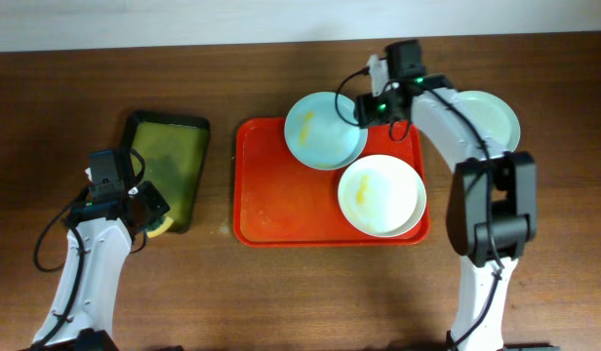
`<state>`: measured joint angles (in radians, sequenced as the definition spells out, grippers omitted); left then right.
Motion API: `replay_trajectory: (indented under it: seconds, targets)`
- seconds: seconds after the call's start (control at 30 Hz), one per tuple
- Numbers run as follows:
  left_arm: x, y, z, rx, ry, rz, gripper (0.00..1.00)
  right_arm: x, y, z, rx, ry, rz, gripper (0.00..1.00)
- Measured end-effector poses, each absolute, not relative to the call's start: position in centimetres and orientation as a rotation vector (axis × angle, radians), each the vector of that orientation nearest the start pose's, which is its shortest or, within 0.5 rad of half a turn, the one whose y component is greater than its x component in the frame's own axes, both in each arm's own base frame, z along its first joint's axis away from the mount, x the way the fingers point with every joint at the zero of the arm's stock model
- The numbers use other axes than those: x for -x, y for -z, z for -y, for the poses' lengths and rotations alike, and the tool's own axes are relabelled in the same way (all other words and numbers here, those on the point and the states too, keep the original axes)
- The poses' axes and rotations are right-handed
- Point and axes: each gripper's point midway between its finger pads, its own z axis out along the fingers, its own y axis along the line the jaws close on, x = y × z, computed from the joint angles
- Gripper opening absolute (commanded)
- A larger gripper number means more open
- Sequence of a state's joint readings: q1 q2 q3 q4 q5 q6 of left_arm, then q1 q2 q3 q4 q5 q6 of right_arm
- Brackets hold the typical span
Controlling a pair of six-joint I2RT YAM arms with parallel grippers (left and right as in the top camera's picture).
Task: Clean dirty plates on tray and stack at the side
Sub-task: 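Scrub the back green plate with the sponge in the left gripper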
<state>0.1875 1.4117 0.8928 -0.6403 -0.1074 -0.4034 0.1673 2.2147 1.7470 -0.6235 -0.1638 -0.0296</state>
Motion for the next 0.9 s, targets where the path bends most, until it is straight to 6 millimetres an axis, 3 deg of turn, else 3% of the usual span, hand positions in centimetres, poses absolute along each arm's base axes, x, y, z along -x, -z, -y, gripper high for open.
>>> replay_trajectory:
  seconds: [0.07, 0.13, 0.17, 0.3, 0.37, 0.43, 0.5, 0.57, 0.63, 0.73, 0.83, 0.9]
  targets:
    - [-31.0, -8.0, -7.8, 0.821, -0.084, -2.593, 0.0, -52.1, -3.6, -12.4, 0.352, -0.2, -2.671, 0.45]
    - [-31.0, -8.0, -7.8, 0.821, -0.084, -2.593, 0.0, -51.9, -2.7, -12.5, 0.359, -0.201, -2.69, 0.22]
    - [-31.0, -8.0, -7.8, 0.821, -0.084, -2.592, 0.0, -51.8, -2.6, -12.4, 0.358, -0.205, -2.695, 0.04]
    - [-31.0, -8.0, -7.7, 0.821, -0.083, -2.592, 0.0, -50.9, -2.4, -13.1, 0.343, -0.273, -2.731, 0.04]
    - [-31.3, -8.1, -7.0, 0.807, -0.019, -2.594, 0.0, -49.3, -2.5, -15.4, 0.359, -0.461, -2.763, 0.04]
    - [-32.5, -8.4, -4.7, 0.692, 0.163, -2.601, 0.0, -47.2, -2.4, -17.6, 0.409, -0.557, -2.81, 0.04]
    - [-33.1, -8.8, -1.0, 0.542, 0.332, -2.621, 0.0, -44.1, -2.0, -20.5, 0.497, -0.605, -2.883, 0.04]
    - [-33.7, -9.3, 3.3, 0.364, 0.415, -2.629, 0.0, -42.4, -1.7, -21.5, 0.537, -0.62, -2.93, 0.04]
    - [-34.1, -9.8, 7.2, 0.249, 0.478, -2.609, 0.0, -41.7, -1.6, -21.5, 0.549, -0.623, -2.955, 0.04]
    - [-34.4, -10.4, 10.9, 0.211, 0.491, -2.571, 0.0, -40.8, -0.8, -21.4, 0.553, -0.641, -2.98, 0.04]
    - [-36.4, -11.3, 14.6, 0.197, 0.558, -2.466, 0.0, -40.5, -0.4, -21.6, 0.554, -0.672, -2.977, 0.04]
    - [-37.5, -8.9, 17.7, 0.183, 0.608, -2.468, 0.0, -40.5, -0.3, -21.8, 0.556, -0.696, -2.966, 0.04]
